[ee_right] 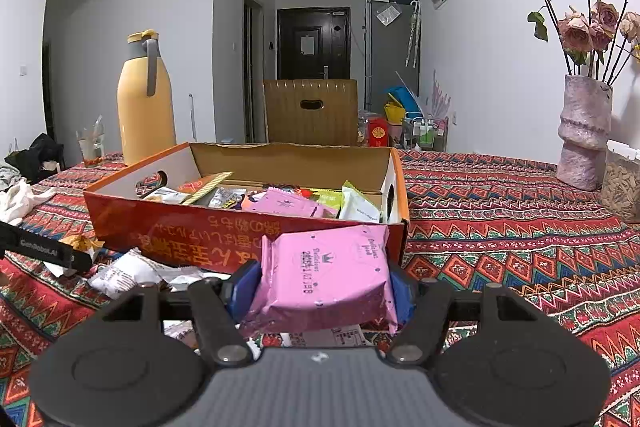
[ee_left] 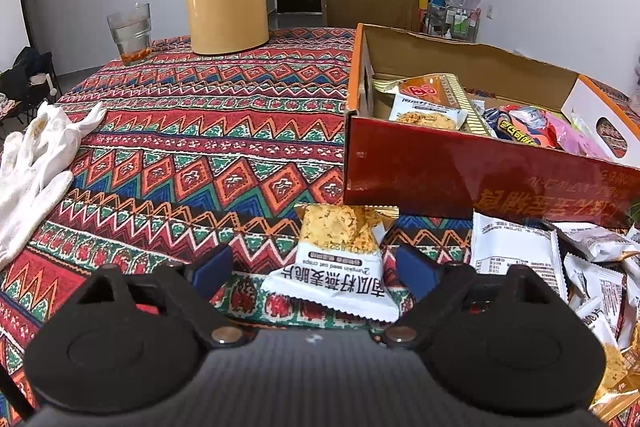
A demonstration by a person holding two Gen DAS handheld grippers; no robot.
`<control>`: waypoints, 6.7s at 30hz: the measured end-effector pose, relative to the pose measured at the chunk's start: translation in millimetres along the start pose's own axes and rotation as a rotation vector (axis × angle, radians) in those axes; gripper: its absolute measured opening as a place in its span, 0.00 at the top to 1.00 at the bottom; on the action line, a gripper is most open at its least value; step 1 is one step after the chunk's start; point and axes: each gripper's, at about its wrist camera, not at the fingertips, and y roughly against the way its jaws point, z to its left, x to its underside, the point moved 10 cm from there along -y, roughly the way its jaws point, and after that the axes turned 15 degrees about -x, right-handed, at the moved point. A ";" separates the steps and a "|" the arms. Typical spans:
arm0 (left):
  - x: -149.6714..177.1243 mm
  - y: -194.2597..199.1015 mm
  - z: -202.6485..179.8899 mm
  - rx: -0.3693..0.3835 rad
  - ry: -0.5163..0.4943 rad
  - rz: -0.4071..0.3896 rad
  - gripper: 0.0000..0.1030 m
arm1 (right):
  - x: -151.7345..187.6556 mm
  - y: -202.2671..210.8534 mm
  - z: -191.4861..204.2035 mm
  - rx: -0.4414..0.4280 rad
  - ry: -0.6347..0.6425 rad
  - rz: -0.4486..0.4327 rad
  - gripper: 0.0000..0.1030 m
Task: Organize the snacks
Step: 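Grasp another pink packet with the right tool while the left tool reaches toward a cracker packet, then close the left tool on the white pumpkin-seed cracker packet and lift it, then carry the pink packet into the box with the right tool while the left tool carries the cracker packet there, then open both tools to drop the packets and move back to the pile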
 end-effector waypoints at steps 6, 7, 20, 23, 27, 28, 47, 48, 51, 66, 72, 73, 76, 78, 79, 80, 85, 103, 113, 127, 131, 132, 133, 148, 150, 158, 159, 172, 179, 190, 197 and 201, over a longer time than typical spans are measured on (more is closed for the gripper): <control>2.2 0.4 -3.7 0.021 -0.005 0.005 0.35 | 0.6 -2.9 -0.5 0.009 -0.002 0.009 0.37; 2.3 0.8 -3.9 0.022 -0.003 0.003 0.42 | 0.8 -3.2 -0.8 0.011 -0.002 0.010 0.37; -1.6 12.8 -3.7 0.022 0.005 -0.062 0.46 | 1.6 -4.3 -3.3 0.021 -0.009 0.000 0.37; -3.5 17.1 -3.5 0.022 0.008 -0.083 0.46 | 0.7 -3.0 -3.1 0.021 -0.009 -0.008 0.37; -6.6 21.9 -0.7 0.019 0.020 -0.106 0.49 | -1.0 -0.2 -3.1 0.023 -0.007 -0.023 0.37; -7.8 23.8 0.4 0.021 0.027 -0.114 0.50 | -1.6 1.0 -3.6 0.022 -0.010 -0.029 0.37; -4.6 17.8 2.1 -0.002 0.024 -0.067 0.29 | -5.2 10.7 -1.7 0.019 -0.022 -0.060 0.37; -3.3 14.9 1.7 -0.008 0.021 -0.058 0.28 | -4.6 9.9 -1.9 0.019 -0.023 -0.057 0.37; 0.9 7.6 -0.6 -0.004 0.012 -0.028 0.28 | -2.8 8.0 -1.7 0.018 -0.026 -0.050 0.37; 3.9 10.7 -4.6 0.028 0.003 -0.040 0.48 | -0.1 6.5 1.0 0.010 -0.022 -0.045 0.37; -0.3 22.5 -4.3 0.041 0.013 -0.093 0.48 | -0.3 6.6 0.9 0.010 -0.022 -0.047 0.37; -1.1 24.8 -3.6 0.041 0.016 -0.102 0.48 | -0.5 6.6 1.3 0.010 -0.022 -0.049 0.37; -4.5 29.9 -2.1 0.046 0.026 -0.125 0.48 | -1.2 7.2 1.2 0.009 -0.021 -0.053 0.37; -6.5 33.0 -1.0 0.048 0.033 -0.137 0.48 | -1.4 7.4 1.3 0.009 -0.021 -0.056 0.37; -7.4 34.1 -0.5 0.049 0.037 -0.141 0.48 | -1.7 7.7 1.2 0.008 -0.021 -0.058 0.37; -8.3 35.5 0.0 0.049 0.039 -0.145 0.48 | -2.0 8.1 1.4 0.007 -0.021 -0.061 0.37; -14.8 49.1 1.4 0.059 0.044 -0.171 0.48 | -7.7 11.7 1.2 0.001 -0.024 -0.075 0.37; -77.2 98.4 -27.7 0.128 0.059 -0.288 0.48 | -74.3 11.9 16.1 -0.027 0.013 -0.175 0.37; -115.1 92.3 -47.4 0.129 0.108 -0.303 0.48 | -109.0 -17.0 10.9 -0.020 0.007 -0.192 0.37; -122.9 44.4 -56.0 0.115 0.172 -0.282 0.48 | -97.9 -60.6 -7.8 -0.027 -0.055 -0.175 0.37; -116.2 36.3 -56.4 0.117 0.171 -0.254 0.48 | -85.6 -71.6 -10.6 -0.028 -0.072 -0.126 0.37; -114.9 35.1 -57.2 0.120 0.168 -0.250 0.48 | -83.6 -73.4 -9.8 -0.027 -0.071 -0.119 0.37; -114.2 33.8 -58.0 0.119 0.164 -0.248 0.48 | -81.6 -74.8 -9.3 -0.026 -0.069 -0.112 0.37; -109.6 40.6 -56.3 0.110 0.171 -0.272 0.01 | -76.7 -70.5 -10.0 -0.034 -0.100 -0.113 0.09; -110.5 44.4 -52.1 0.096 0.188 -0.287 0.00 | -77.7 -68.9 -12.0 -0.031 -0.114 -0.124 0.00; -109.4 45.7 -47.0 0.089 0.210 -0.278 0.00 | -79.7 -63.8 -17.5 -0.022 -0.145 -0.140 0.00; -109.0 44.7 -47.3 0.088 0.210 -0.275 0.00 | -80.5 -63.0 -16.9 -0.023 -0.144 -0.143 0.00; -110.0 64.8 -48.1 0.101 0.196 -0.279 0.00 | -90.9 -42.5 -15.2 -0.006 -0.133 -0.175 0.00; -111.9 90.2 -39.3 0.110 0.202 -0.295 0.00 | -102.7 -16.5 -5.2 -0.003 -0.098 -0.200 0.00; -90.3 118.7 -27.3 0.135 0.164 -0.299 0.00 | -92.1 22.7 16.1 -0.014 -0.048 -0.198 0.00; -61.4 119.0 -18.4 0.128 0.122 -0.264 0.00 | -67.5 37.8 24.6 -0.014 -0.050 -0.158 0.00; -43.5 114.4 -14.1 0.123 0.097 -0.239 0.00 | -51.2 42.7 27.5 -0.014 -0.057 -0.126 0.00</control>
